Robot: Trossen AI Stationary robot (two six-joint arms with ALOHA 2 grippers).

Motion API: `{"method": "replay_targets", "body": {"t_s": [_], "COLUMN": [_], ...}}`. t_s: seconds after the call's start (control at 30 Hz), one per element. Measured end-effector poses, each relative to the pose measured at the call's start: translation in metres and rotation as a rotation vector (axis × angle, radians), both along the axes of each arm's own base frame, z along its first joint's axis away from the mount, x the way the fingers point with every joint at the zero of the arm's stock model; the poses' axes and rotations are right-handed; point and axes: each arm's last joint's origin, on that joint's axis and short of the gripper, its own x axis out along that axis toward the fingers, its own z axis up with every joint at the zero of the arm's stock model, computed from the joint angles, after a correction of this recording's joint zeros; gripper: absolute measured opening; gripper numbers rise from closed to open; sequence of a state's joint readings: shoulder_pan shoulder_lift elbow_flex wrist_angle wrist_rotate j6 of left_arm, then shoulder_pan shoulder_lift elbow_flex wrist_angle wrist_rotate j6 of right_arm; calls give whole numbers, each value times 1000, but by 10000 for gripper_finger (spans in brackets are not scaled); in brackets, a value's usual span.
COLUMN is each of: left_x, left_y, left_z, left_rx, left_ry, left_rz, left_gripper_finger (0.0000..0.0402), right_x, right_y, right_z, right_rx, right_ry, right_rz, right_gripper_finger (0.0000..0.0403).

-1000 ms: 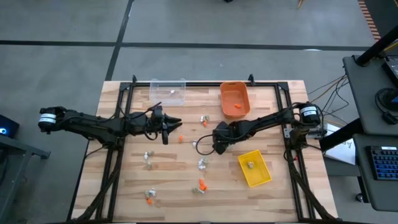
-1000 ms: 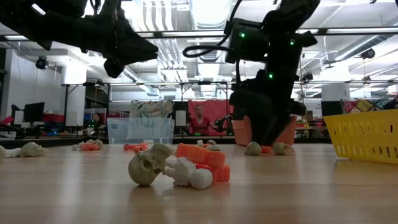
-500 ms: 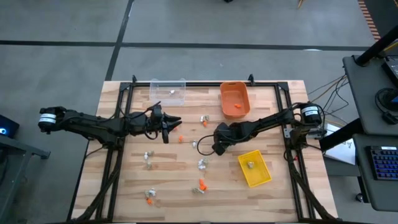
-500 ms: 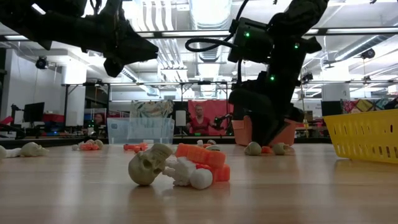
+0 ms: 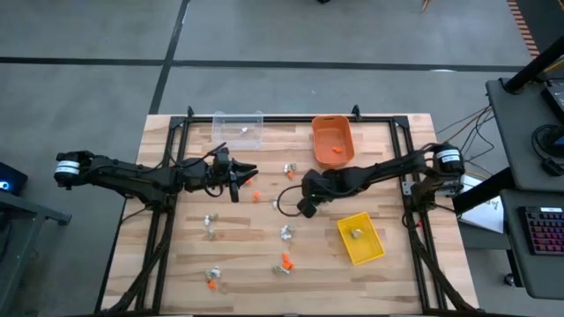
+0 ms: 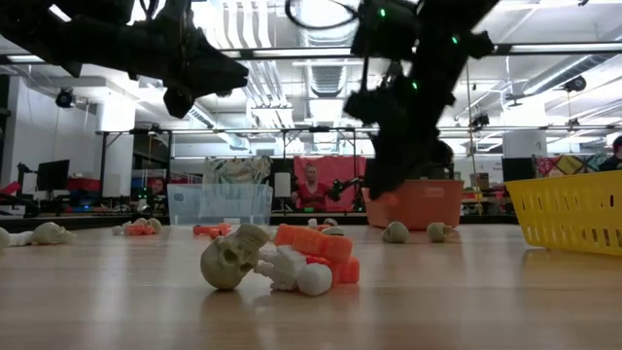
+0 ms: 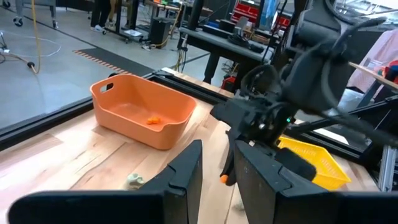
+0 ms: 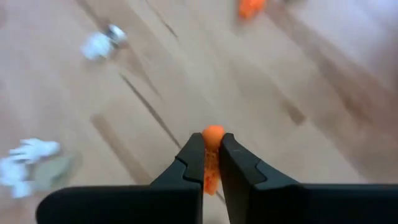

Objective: Sort Halloween decoration
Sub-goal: Put the orange skeleton toy into the orange bin

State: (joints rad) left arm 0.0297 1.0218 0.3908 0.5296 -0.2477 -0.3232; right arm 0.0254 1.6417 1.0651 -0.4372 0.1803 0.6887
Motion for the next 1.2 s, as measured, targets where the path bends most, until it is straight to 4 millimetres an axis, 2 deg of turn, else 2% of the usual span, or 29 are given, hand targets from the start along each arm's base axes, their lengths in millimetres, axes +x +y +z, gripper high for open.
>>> {"method": "replay_targets", "body": {"t_s": [0.17, 0.3, 0.43, 0.6, 0.73, 0.93, 1.07, 1.2], "left_x": [0, 0, 0, 0, 0, 0, 0, 0], "left_y": [0, 0, 0, 0, 0, 0, 0, 0], "left_z": [0, 0, 0, 0, 0, 0, 0, 0], "left_rx": [0, 0, 0, 0, 0, 11, 12, 26], "left_ry": [-2, -2, -2, -2, -1, 2, 2, 6], "left_rz": [0, 0, -1, -1, -2, -3, -3, -3], "left_gripper_finger": [75, 75, 75, 75, 75, 75, 75, 75], "right_x": [17, 29, 31, 15, -6, -36, -50, -55], "right_y": [-4, -16, -39, -82, -122, -177, -202, -215], "right_z": [36, 64, 87, 100, 95, 68, 51, 33], "right_rx": [-58, -121, -168, -258, -274, -205, -130, -114], "right_ry": [-106, -167, -153, 13, 146, 251, 244, 261], "right_rz": [85, 135, 131, 5, -115, -203, -225, -228], "right_gripper_finger": [18, 18, 18, 18, 18, 18, 18, 18]}}
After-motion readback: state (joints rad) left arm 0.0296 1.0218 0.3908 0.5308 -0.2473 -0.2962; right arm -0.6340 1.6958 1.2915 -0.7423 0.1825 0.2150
